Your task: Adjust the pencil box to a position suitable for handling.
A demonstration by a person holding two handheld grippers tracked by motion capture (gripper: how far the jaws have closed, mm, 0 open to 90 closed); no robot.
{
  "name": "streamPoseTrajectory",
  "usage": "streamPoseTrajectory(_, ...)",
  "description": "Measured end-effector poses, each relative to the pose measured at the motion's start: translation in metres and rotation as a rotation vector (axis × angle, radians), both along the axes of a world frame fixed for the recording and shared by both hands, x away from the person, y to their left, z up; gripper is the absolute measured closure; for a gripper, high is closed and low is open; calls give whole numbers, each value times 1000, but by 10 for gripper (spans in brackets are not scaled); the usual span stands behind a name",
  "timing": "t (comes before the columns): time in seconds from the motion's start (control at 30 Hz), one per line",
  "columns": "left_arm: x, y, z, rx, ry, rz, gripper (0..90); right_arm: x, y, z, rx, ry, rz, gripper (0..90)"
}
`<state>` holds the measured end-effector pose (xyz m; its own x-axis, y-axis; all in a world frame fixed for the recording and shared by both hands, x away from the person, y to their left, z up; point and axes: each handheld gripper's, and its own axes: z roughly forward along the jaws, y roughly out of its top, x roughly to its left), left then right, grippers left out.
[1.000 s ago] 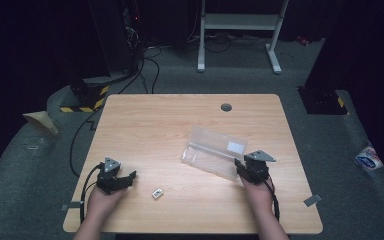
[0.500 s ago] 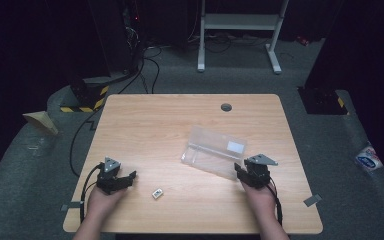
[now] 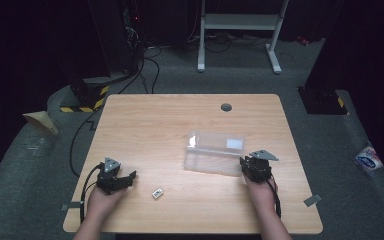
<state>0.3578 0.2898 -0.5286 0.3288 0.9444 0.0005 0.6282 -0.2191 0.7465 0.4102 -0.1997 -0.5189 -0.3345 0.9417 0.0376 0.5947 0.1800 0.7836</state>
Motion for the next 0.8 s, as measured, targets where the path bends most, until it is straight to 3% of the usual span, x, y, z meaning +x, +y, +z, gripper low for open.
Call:
streamPoseTrajectory(0.23,0,0,0,0,0,0,269,-9,2,2,-8,15,26,661)
streamPoseTrajectory(0.43,0,0,0,-1,0,-3,270,-13,6,0,-15,44,29,750)
streamPoseTrajectory(0.8,0,0,0,-1,0,-4,270,-13,23,0,-31,37,63,768)
